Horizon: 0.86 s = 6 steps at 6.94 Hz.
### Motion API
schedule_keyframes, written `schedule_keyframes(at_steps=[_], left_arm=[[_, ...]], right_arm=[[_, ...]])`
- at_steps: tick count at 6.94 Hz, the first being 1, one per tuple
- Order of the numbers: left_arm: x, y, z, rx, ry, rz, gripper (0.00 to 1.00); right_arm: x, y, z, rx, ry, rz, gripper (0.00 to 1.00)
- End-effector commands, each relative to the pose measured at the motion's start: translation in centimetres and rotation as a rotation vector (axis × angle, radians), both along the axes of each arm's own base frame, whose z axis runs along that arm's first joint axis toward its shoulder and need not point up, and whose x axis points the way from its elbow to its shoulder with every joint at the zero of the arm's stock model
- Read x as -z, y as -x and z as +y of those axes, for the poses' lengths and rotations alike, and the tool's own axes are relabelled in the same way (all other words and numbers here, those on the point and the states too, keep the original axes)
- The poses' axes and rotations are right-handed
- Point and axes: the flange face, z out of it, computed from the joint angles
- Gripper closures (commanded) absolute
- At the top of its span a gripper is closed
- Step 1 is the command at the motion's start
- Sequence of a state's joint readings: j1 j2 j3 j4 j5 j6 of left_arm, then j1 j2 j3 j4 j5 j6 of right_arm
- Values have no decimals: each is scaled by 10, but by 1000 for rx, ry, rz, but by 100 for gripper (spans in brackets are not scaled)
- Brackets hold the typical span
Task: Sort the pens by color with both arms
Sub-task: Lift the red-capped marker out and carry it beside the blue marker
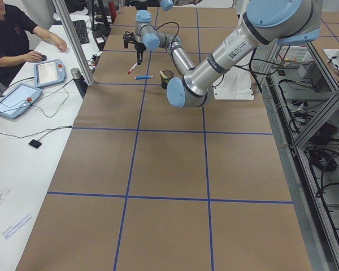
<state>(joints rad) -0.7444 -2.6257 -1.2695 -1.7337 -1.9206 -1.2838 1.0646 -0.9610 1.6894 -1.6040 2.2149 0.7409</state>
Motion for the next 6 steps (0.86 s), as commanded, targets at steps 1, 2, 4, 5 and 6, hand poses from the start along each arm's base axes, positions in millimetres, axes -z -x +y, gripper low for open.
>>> schedule_keyframes(at_steps=[1, 2, 4, 5, 6], left_arm=[[0, -21, -18, -26, -41, -21, 81], [-6, -26, -21, -46, -49, -38, 81], [-17, -51, -9, -93, -50, -61, 81], [-19, -63, 1, -110, -48, -65, 81], [-18, -68, 7, -120, -49, -62, 80]], right_arm=[[1, 0, 0, -1, -2, 0, 1], [2, 0, 0, -1, -1, -2, 1], [4, 1, 0, 0, -4, -2, 1], [4, 1, 0, 0, -4, -2, 1], [4, 1, 0, 0, -3, -1, 1]])
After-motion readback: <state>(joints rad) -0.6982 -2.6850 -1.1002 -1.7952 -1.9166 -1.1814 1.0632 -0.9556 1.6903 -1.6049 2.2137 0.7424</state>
